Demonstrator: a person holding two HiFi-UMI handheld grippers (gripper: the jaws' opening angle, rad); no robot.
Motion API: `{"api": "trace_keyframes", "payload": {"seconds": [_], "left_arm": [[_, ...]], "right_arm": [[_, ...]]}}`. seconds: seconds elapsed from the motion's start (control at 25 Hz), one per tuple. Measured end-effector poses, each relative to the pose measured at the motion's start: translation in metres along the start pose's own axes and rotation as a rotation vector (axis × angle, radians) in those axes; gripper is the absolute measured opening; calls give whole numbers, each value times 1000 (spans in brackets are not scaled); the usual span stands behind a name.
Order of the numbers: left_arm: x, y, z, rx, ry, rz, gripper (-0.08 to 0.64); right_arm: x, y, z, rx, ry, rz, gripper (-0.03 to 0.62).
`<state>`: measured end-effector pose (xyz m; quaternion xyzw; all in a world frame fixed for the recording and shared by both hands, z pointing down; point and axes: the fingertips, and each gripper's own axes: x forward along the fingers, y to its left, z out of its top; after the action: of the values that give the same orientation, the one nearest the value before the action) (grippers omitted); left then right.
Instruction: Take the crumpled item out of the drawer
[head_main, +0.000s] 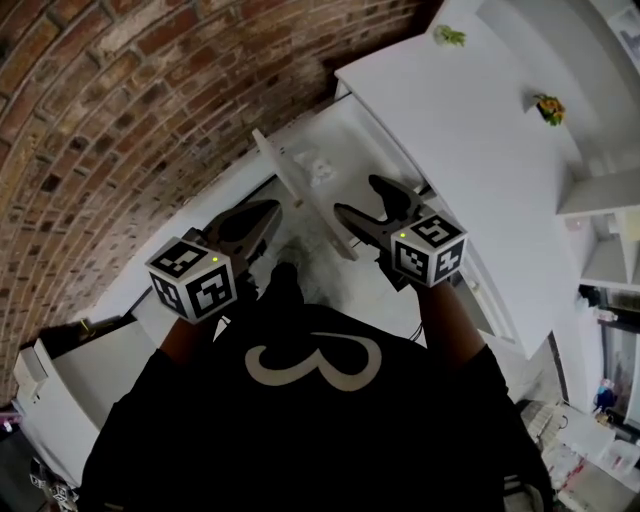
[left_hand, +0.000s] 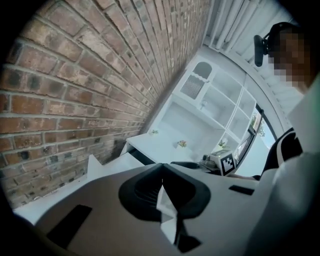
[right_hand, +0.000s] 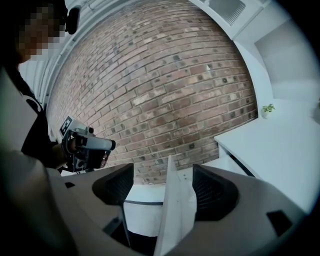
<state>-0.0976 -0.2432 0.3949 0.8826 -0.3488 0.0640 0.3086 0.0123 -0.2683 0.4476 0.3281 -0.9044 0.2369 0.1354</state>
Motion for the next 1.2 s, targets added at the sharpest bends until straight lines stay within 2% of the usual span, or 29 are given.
{"api": "trace_keyframes", "payload": {"seconds": [0.28, 0.56, 0.8, 0.96, 1.2], "left_arm": [[30, 46, 13, -16, 55, -5, 3], [58, 78, 18, -27, 136, -34, 3], [72, 106, 24, -20, 184, -49, 3], [77, 126, 28, -23, 198, -50, 3], [82, 145, 36, -18, 199, -54, 3]], "right_arm": [[51, -51, -24, 58, 88, -76, 345], [100, -89, -64, 143, 172, -130, 331], [134, -123, -100, 164, 269, -200, 327], [153, -143, -125, 188, 330, -236, 322], [178, -159, -153, 213, 388, -240, 309]]}}
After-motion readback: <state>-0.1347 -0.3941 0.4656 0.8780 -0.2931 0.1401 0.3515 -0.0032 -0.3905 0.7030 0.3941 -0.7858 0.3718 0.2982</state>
